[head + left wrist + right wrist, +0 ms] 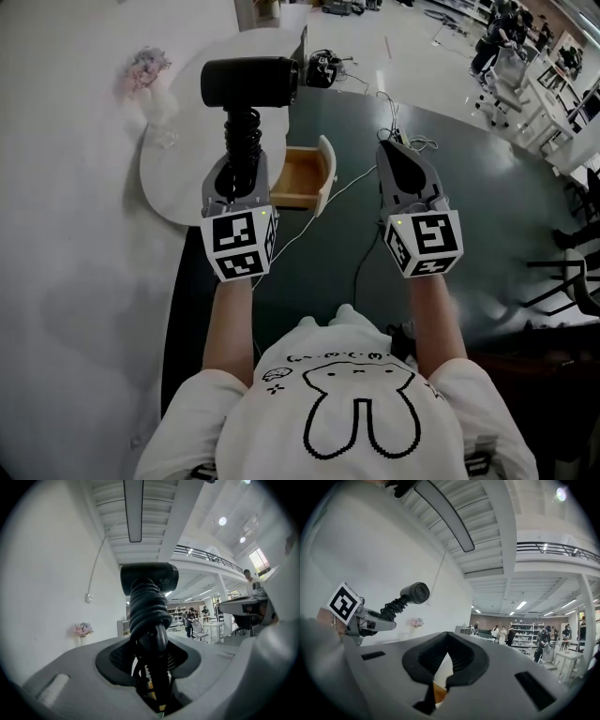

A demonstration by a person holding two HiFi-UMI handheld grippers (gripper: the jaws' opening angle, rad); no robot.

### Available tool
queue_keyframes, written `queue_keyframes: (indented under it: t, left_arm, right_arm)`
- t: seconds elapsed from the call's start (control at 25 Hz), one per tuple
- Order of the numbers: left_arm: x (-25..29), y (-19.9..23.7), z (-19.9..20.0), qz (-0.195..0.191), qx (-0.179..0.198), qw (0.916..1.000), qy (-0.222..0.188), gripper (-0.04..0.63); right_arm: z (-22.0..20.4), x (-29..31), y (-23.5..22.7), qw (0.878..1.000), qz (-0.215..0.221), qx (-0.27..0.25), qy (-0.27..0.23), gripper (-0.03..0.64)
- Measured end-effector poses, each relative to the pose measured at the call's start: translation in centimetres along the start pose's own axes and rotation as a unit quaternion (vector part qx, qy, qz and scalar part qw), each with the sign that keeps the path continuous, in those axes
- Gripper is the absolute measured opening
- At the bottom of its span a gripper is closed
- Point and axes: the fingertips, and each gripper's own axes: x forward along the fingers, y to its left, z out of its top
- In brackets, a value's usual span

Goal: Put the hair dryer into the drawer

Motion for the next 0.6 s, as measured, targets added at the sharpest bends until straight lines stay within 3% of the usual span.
queue_keyframes:
  t: [0.28,0.6]
  left_arm:
    - [4.2,-0.5,-1.2,0.013,0.008,0.9998,0.012,0.15]
    - [11.6,-1.6,-2.1,0.059,0.008,0.9978,0.028,0.15]
  right_arm:
    - [-2.5,3.8,-3.9,1.0,0.001,0.024,-0.003,0.0]
    - [-5.3,11.1,-10.1,0.998,0.044,0.037,-0.006,0.0]
